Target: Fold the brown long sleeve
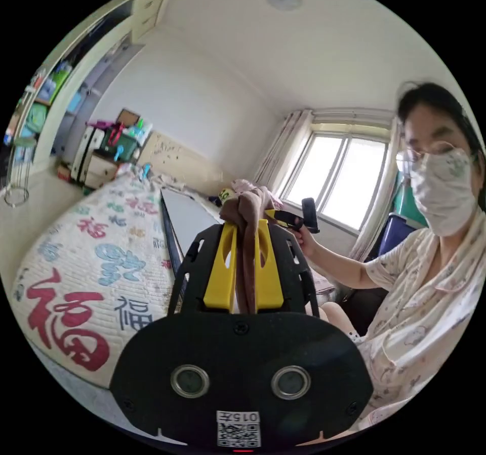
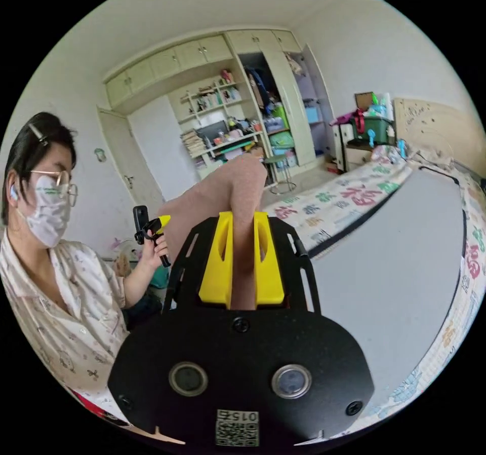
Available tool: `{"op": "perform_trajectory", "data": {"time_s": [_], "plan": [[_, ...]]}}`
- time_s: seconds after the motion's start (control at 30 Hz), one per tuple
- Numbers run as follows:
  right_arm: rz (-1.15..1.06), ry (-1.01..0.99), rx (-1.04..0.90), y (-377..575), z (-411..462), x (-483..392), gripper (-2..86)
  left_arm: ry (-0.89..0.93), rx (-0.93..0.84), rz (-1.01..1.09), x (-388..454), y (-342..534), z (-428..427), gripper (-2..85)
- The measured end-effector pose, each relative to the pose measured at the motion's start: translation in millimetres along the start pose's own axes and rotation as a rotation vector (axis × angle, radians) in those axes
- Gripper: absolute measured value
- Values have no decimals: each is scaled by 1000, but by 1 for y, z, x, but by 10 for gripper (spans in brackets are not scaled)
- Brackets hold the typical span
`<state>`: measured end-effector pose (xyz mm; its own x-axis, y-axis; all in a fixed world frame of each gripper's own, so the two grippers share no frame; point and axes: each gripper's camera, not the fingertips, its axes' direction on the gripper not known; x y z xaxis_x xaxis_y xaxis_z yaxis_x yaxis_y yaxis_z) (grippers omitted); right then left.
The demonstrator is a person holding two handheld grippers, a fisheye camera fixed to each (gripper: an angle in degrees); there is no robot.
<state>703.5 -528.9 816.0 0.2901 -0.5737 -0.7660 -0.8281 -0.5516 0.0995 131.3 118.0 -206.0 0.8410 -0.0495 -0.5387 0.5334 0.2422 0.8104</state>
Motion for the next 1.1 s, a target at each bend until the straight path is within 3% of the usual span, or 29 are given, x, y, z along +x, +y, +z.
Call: {"op": "perform_trajectory", "data": {"time_s": [0.13,0.4,0.5,0.57,0.67,0.7,0.73,0.83,0.9,1.0,1.1], "plan": [[-113,-175,32,60,39,-129,66,-109,86,106,105,-33,-176,46],[-112,-472,-42,154,193,-274,65,-359,132,124,210,-67,-389,47],[-148,-478,-173,140,293,-321,65,-493,169,52,195,-64,-438,52],[-117,-399,-364,124,414,-354,63,-635,189,-47,159,-54,-464,59],[39,-125,-465,121,503,-379,4,-1068,141,-358,44,-17,-497,89],[63,-115,-462,120,505,-382,2,-1127,116,-502,3,-1,-511,94],[80,-149,-431,118,497,-392,-3,-1078,116,-516,-14,7,-515,87],[57,-196,-308,123,427,-423,-5,-1071,83,-462,-10,8,-490,74],[68,-155,-191,129,366,-441,-5,-1116,-35,-423,-19,13,-436,71],[144,-51,122,142,238,-475,-5,-960,-178,-390,-52,15,-350,72],[150,5,544,175,103,-544,-5,-944,-226,-323,-73,4,-277,73]]}}
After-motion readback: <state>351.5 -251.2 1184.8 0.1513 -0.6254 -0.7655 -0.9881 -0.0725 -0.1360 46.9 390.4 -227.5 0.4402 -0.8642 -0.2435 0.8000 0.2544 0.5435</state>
